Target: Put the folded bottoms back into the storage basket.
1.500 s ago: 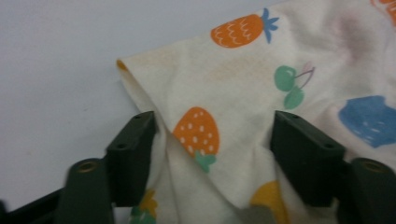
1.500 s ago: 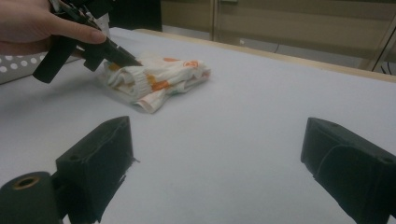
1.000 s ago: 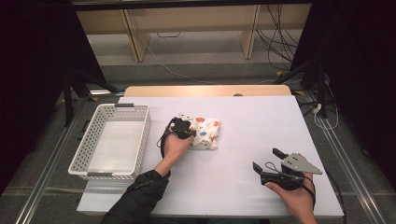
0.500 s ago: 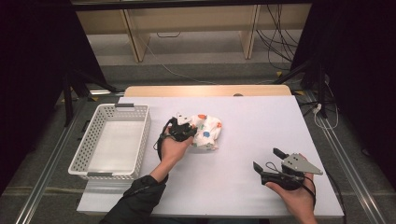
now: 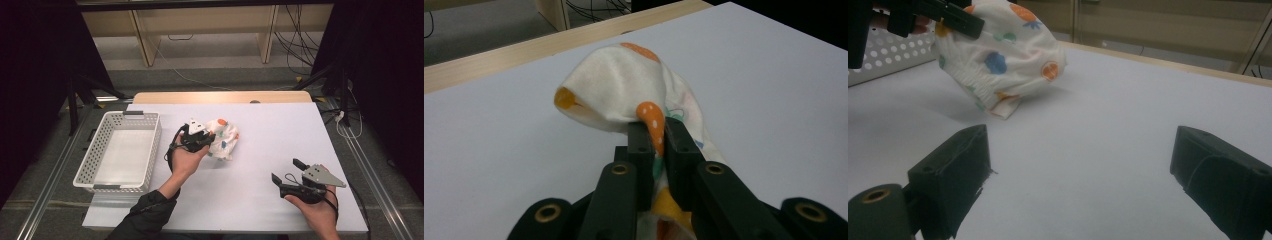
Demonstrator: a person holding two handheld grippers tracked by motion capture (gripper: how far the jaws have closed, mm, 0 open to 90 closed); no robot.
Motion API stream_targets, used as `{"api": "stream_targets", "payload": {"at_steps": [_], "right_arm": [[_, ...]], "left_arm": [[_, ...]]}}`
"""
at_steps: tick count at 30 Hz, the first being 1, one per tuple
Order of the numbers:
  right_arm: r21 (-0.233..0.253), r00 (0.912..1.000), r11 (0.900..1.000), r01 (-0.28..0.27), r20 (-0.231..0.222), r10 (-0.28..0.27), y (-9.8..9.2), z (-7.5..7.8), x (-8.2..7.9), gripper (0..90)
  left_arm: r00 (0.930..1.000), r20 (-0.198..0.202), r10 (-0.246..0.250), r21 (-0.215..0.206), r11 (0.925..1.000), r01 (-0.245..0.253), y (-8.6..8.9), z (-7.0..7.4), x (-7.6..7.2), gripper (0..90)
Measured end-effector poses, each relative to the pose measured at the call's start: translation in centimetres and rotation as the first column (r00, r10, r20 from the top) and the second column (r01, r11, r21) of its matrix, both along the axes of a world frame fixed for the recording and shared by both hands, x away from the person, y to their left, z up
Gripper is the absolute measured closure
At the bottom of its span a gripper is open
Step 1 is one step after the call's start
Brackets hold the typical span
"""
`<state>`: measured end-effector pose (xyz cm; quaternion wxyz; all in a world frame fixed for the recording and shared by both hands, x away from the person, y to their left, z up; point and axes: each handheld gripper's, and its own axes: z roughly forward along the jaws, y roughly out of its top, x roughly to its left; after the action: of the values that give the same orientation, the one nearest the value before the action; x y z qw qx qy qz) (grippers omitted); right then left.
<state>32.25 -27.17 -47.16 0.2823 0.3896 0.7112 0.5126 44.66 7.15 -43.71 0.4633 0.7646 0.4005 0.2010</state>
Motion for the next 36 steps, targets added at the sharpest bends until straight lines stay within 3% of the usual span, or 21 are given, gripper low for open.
{"api": "stream_targets", "payload": {"at_steps": [16,36], "right_arm": [[0.0,1.0,1.0,0.001,-0.001,-0.001,0.0,0.1,0.0,9.8],[-0.001,1.0,1.0,0.004,0.002,-0.004,0.1,0.1,-0.1,9.8]], "left_arm": [[0.9996,0.029,-0.003,-0.017,0.9999,0.003,0.4,2.0,-1.6,82.9],[0.9984,0.051,0.022,-0.019,0.9996,-0.021,2.8,3.5,-2.9,82.9]]}}
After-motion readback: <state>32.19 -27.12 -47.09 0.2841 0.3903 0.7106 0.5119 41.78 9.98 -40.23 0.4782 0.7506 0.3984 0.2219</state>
